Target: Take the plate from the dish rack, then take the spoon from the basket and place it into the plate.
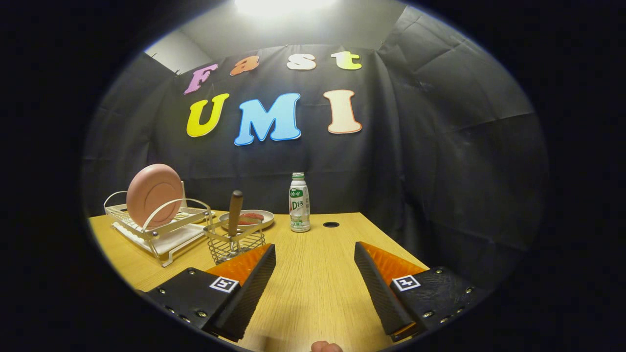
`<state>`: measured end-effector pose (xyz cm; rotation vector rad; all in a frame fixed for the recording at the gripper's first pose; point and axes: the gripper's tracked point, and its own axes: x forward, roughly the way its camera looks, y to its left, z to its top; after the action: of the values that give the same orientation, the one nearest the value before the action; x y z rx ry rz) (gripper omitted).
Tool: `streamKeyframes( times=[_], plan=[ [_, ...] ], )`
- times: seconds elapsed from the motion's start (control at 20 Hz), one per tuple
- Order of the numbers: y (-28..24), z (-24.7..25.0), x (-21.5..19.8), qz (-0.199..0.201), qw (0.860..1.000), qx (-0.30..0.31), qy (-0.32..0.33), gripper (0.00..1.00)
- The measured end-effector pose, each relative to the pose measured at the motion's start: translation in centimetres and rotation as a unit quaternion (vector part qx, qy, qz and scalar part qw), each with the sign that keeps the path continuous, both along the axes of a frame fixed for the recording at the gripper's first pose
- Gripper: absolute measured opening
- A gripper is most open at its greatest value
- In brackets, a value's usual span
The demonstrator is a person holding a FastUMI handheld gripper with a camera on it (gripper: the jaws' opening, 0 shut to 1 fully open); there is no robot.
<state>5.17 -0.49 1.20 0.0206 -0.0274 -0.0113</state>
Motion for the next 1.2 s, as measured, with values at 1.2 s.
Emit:
streamKeyframes(
  times=[1.2],
  plan=[
    [17.7,22.1,-3.1,0.009,0.999,-0.011,0.039,0.98]
  ],
)
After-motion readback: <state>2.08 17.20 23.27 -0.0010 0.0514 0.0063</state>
